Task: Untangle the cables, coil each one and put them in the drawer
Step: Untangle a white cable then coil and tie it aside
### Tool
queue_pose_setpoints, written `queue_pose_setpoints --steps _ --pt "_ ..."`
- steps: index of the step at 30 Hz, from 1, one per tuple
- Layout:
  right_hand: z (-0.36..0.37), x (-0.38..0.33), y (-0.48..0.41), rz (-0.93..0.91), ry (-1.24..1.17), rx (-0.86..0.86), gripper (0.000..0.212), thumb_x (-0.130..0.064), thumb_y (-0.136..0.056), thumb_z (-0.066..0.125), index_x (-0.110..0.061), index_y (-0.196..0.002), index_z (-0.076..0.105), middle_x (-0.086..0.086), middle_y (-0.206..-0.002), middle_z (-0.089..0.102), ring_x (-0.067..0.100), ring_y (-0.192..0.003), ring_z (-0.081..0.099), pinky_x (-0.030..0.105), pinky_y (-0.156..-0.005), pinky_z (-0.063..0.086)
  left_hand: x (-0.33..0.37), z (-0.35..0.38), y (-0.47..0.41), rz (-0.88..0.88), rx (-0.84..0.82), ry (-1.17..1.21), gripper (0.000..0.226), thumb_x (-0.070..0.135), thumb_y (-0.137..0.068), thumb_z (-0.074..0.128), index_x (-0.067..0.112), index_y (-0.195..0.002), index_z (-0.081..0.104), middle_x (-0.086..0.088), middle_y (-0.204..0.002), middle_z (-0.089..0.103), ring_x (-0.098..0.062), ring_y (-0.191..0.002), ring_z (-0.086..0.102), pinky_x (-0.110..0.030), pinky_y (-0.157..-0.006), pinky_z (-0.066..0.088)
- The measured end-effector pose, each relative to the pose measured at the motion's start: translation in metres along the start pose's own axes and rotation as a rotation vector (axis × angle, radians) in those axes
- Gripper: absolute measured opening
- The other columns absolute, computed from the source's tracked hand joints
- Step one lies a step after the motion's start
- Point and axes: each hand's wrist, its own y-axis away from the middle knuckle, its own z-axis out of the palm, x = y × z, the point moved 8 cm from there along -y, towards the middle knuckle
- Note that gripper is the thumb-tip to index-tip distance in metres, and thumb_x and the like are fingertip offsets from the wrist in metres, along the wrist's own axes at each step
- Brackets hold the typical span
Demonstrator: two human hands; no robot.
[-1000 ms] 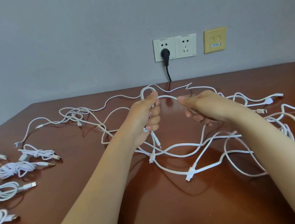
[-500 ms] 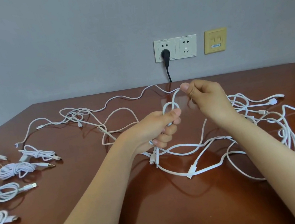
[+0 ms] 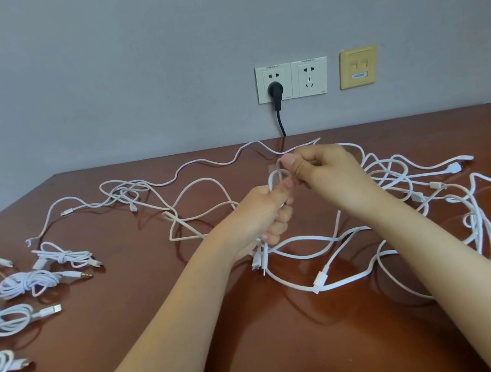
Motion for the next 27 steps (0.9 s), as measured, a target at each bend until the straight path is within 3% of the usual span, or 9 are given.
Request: queue_pose_setpoints --steps 3,6,9,14,18,25,27 --pt "0.008 0.005 0.002 0.105 -0.153 -0.112 0.039 -0.026 -0.095 0.05 -0.011 -0.059 0.05 -0.011 -0.033 0.038 0.003 -0.033 0.033 0.011 -0.04 0.023 0.0 -0.003 -0.001 0.014 0.037 0.044 0.038 0.041 -0.098 0.035 0.014 -0.072 0.038 0.007 -0.045 0.027 -0.002 -0.031 0.019 -0.011 -0.032 0.017" --pt "0.013 0.018 0.007 0.292 -0.308 -0.221 0.041 -0.031 -0.094 0.049 -0.012 -0.057 0.047 -0.007 -0.042 0.033 0.007 -0.037 0.024 0.016 -0.037 0.021 0.004 -0.004 -0.002 0.056 0.046 0.101 0.044 0.05 -0.097 0.027 0.014 -0.074 0.039 0.007 -0.048 0.026 -0.002 -0.033 0.018 -0.012 -0.032 0.018" --pt "0.015 0.032 0.011 0.418 -0.348 -0.207 0.039 -0.034 -0.093 0.051 -0.013 -0.061 0.051 -0.002 -0.044 0.036 0.01 -0.038 0.026 0.018 -0.039 0.02 0.002 -0.007 -0.002 0.036 0.093 0.094 0.052 0.057 -0.094 0.017 0.014 -0.072 0.038 0.007 -0.044 0.026 -0.002 -0.03 0.018 -0.011 -0.033 0.017" --pt "0.004 0.036 0.008 0.333 -0.262 0.036 0.037 -0.029 -0.093 0.056 -0.013 -0.06 0.047 -0.006 -0.038 0.047 0.006 -0.029 0.033 0.016 -0.035 0.028 0.003 -0.008 -0.003 0.064 0.126 0.025 0.042 0.046 -0.098 0.028 0.015 -0.072 0.038 0.01 -0.041 0.027 -0.003 -0.031 0.02 -0.012 -0.034 0.018" --pt "-0.007 0.029 0.005 0.182 -0.217 0.221 0.038 -0.027 -0.092 0.057 -0.015 -0.057 0.046 -0.009 -0.039 0.047 0.0 -0.032 0.04 0.022 -0.049 0.03 0.006 -0.004 0.0 0.066 0.059 0.083 0.031 0.029 -0.1 0.039 0.014 -0.073 0.042 0.008 -0.041 0.028 -0.003 -0.03 0.021 -0.013 -0.032 0.018" --pt "0.0 0.012 0.008 0.067 -0.657 0.176 0.029 -0.01 -0.098 0.04 -0.011 -0.069 0.039 -0.012 -0.038 0.037 0.003 -0.035 0.036 0.011 -0.037 0.03 0.009 0.011 0.004 0.039 -0.119 0.169 0.033 0.035 -0.1 0.035 0.012 -0.078 0.045 0.009 -0.044 0.023 -0.002 -0.032 0.016 -0.013 -0.03 0.016" --pt "0.0 0.011 0.007 0.074 -0.66 0.166 0.028 -0.011 -0.098 0.042 -0.01 -0.069 0.041 -0.008 -0.043 0.039 0.003 -0.035 0.035 0.01 -0.037 0.029 0.009 0.01 0.004 0.042 -0.125 0.173 0.036 0.041 -0.098 0.034 0.013 -0.077 0.043 0.009 -0.045 0.023 -0.002 -0.033 0.016 -0.013 -0.031 0.016"
